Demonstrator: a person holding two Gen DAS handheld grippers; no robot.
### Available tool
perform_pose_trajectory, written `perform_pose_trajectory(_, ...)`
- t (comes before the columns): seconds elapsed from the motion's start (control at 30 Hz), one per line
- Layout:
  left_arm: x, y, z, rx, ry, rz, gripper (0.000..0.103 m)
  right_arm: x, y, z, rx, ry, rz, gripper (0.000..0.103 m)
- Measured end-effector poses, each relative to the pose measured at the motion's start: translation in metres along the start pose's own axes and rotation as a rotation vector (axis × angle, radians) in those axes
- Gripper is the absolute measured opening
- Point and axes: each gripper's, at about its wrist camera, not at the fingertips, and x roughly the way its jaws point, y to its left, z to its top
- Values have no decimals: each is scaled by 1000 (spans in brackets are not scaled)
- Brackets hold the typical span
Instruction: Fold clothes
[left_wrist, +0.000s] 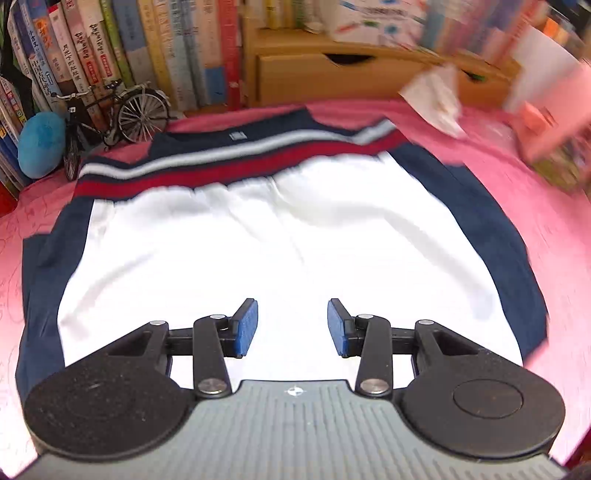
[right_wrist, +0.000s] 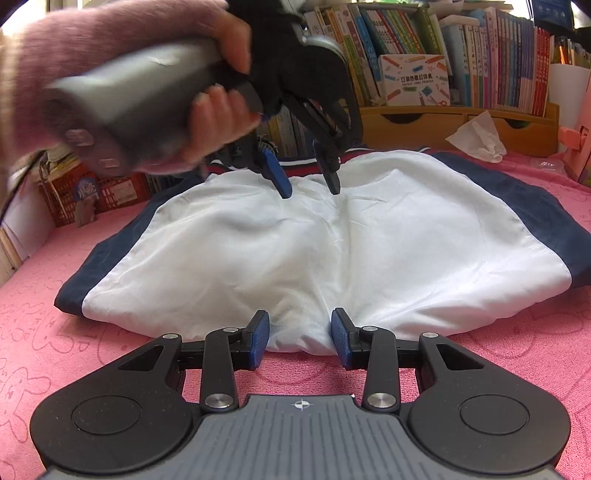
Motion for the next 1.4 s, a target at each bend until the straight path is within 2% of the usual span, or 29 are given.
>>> perform_pose_trajectory(0.07, -7, -6, -21, 27, 27, -13, 39, 1, 0, 0, 0, 0, 0, 38)
perform_pose_trajectory(0.3, 16, -6, -47, 31, 67, 1, 40, 0, 0, 1, -3, -1, -3, 38)
perform_pose_trajectory(0.43, 27, 3, -27, -6, -9, 24, 40, 0, 0, 2, -7, 0, -7, 38)
perform_pose_trajectory(0.6, 49, 18, 0, -38, -134, 93, 50, -1, -2, 2, 3, -3, -2, 38)
perform_pose_trajectory(0.77, 67, 23, 34, -63, -164, 150, 55, -3, -4, 2, 12, -5, 4, 38)
perform_pose_trajectory(0.9, 81, 40, 58, -164, -211, 159, 55, -6, -4, 1, 17, -6, 6, 38)
perform_pose_trajectory(1.0, 84, 43, 66, -169, -272, 164, 56, -6, -5, 1, 22, -6, 12, 38)
perform_pose_trajectory(1.07, 86, 40, 68, -127, -303, 204, 60, -6, -6, 1, 26, -6, 17, 38)
perform_pose_trajectory(1.13, 80, 40, 63, -127, -328, 208, 63, -5, -8, 1, 35, -7, 25, 38)
perform_pose_trajectory(1.2, 69, 43, 53, -144, -360, 197, 76, -5, -10, 0, 49, -9, 36, 39)
perform_pose_trajectory(1.3, 40, 55, 29, -174, -402, 147, 76, -5, -11, -1, 63, -11, 45, 39)
perform_pose_trajectory(1.4, 4, 73, -9, -211, -437, 115, 79, -4, -12, -2, 75, -13, 63, 42)
